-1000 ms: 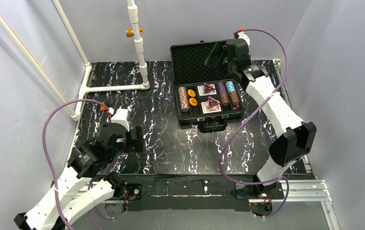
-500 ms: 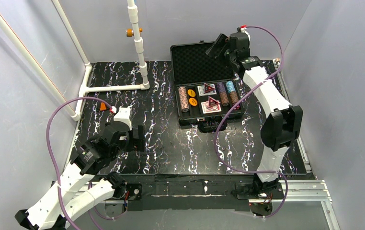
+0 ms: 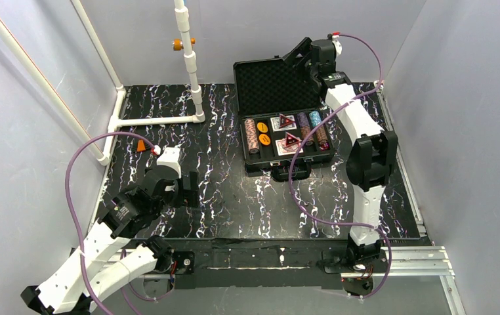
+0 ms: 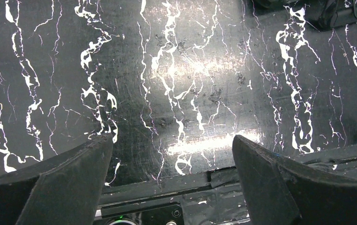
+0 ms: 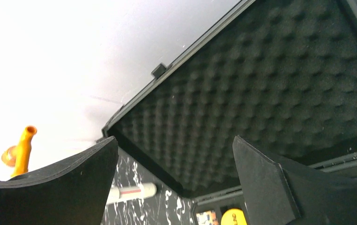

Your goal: Pack up texas hold em set

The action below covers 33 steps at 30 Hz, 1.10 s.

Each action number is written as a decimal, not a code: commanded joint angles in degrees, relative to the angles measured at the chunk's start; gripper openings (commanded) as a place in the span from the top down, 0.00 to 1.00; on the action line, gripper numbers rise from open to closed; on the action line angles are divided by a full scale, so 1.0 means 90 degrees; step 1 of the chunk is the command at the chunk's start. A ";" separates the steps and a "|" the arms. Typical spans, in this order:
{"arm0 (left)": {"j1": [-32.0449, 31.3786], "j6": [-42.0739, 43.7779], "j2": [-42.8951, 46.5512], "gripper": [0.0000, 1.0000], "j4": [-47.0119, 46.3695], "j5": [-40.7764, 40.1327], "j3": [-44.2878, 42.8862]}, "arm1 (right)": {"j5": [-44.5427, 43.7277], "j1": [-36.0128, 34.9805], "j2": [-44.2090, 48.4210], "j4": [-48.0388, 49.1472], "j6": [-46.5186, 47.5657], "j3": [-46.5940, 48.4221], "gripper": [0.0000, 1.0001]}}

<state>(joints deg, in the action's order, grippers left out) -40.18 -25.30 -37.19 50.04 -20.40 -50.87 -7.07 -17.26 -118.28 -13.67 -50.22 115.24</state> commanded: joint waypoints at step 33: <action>0.0041 0.0028 -0.0184 0.01 0.0179 -0.0262 0.0052 | -0.0847 0.0482 -0.2770 0.2645 -0.2487 0.2215 0.80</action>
<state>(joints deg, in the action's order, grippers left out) -40.18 -25.32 -38.81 50.22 -20.86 -50.61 -12.95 -13.17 -143.96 6.13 -72.23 131.92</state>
